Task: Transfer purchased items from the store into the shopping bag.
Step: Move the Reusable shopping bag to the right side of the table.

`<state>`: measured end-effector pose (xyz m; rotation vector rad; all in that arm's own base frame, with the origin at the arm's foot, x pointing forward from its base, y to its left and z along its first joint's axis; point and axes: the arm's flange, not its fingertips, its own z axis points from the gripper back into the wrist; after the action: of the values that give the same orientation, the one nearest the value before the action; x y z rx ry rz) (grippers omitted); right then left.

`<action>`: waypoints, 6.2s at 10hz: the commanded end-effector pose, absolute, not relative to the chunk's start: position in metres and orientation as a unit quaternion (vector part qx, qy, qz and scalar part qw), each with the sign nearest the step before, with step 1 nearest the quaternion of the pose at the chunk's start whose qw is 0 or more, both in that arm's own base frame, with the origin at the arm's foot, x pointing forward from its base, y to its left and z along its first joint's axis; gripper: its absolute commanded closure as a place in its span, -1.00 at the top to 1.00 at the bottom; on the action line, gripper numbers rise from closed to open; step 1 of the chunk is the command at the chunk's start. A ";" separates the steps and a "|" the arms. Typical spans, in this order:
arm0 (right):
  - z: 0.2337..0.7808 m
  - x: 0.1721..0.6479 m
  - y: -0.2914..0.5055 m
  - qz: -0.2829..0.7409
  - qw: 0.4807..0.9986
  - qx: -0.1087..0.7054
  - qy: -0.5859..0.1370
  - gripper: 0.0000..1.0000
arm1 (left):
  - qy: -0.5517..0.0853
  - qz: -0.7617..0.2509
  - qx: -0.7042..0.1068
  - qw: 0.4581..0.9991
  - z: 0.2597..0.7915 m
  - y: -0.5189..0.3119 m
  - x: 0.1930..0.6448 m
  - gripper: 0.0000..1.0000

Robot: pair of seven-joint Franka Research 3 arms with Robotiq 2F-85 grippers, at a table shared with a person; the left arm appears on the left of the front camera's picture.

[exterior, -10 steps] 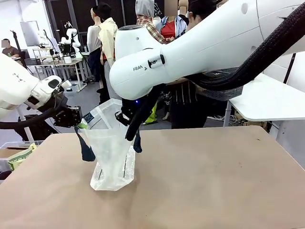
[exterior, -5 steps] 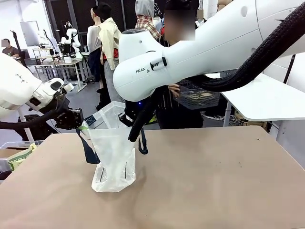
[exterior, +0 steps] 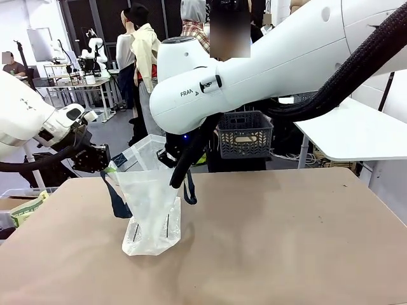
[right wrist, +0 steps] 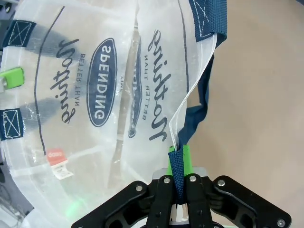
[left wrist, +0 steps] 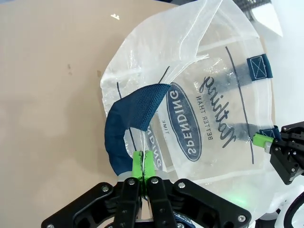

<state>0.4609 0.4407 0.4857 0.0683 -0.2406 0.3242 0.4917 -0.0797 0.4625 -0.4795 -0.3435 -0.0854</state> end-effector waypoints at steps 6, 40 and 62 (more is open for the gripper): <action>0.484 0.460 0.439 0.162 0.979 0.032 -0.118 -1.00 | -0.172 -0.038 -0.235 0.956 0.462 -0.079 0.491 -1.00; 0.484 0.460 0.439 0.162 0.979 0.032 -0.118 -1.00 | -0.172 -0.038 -0.235 0.956 0.462 -0.079 0.491 -1.00; 0.484 0.460 0.439 0.162 0.979 0.032 -0.118 -1.00 | -0.172 -0.038 -0.235 0.956 0.462 -0.079 0.491 -1.00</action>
<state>0.4610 0.4407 0.4855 0.0681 -0.2401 0.3243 0.4917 -0.0796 0.4625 -0.4795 -0.3435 -0.0852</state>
